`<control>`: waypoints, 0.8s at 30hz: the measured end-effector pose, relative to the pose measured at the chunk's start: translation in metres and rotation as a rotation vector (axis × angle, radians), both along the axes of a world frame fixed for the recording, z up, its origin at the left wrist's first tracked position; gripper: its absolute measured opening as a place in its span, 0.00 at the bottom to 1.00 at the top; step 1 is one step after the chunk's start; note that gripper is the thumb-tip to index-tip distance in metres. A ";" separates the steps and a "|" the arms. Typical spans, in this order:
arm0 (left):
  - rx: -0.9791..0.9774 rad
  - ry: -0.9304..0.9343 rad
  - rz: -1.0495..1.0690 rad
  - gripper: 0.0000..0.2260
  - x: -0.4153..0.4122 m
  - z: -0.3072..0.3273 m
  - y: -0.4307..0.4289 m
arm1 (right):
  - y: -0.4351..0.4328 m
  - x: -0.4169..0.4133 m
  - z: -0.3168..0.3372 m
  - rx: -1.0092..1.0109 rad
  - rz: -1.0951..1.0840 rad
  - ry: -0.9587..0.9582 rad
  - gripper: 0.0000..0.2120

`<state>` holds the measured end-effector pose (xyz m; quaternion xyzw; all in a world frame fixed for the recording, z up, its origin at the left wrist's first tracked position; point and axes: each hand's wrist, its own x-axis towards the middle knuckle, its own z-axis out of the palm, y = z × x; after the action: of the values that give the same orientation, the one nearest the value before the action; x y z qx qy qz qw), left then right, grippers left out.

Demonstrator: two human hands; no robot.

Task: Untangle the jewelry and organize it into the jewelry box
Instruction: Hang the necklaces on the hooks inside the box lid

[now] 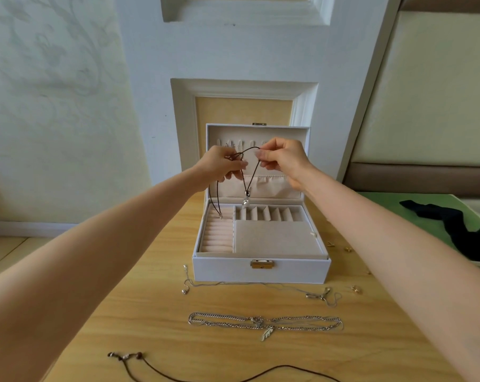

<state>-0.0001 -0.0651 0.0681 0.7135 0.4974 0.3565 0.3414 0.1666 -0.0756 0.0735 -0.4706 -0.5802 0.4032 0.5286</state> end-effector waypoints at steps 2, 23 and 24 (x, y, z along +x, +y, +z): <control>-0.069 -0.079 -0.009 0.06 -0.001 0.001 -0.001 | -0.001 -0.002 0.001 -0.022 0.048 0.074 0.07; -0.128 -0.301 -0.166 0.06 0.004 0.005 0.012 | 0.017 -0.003 0.001 -0.123 -0.081 -0.032 0.08; -0.100 -0.286 -0.160 0.07 0.004 0.007 0.016 | 0.019 -0.003 0.001 -0.127 -0.056 -0.050 0.09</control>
<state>0.0038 -0.0495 0.0752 0.6750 0.4025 0.4009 0.4708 0.1633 -0.0565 0.0748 -0.5290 -0.5530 0.4122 0.4943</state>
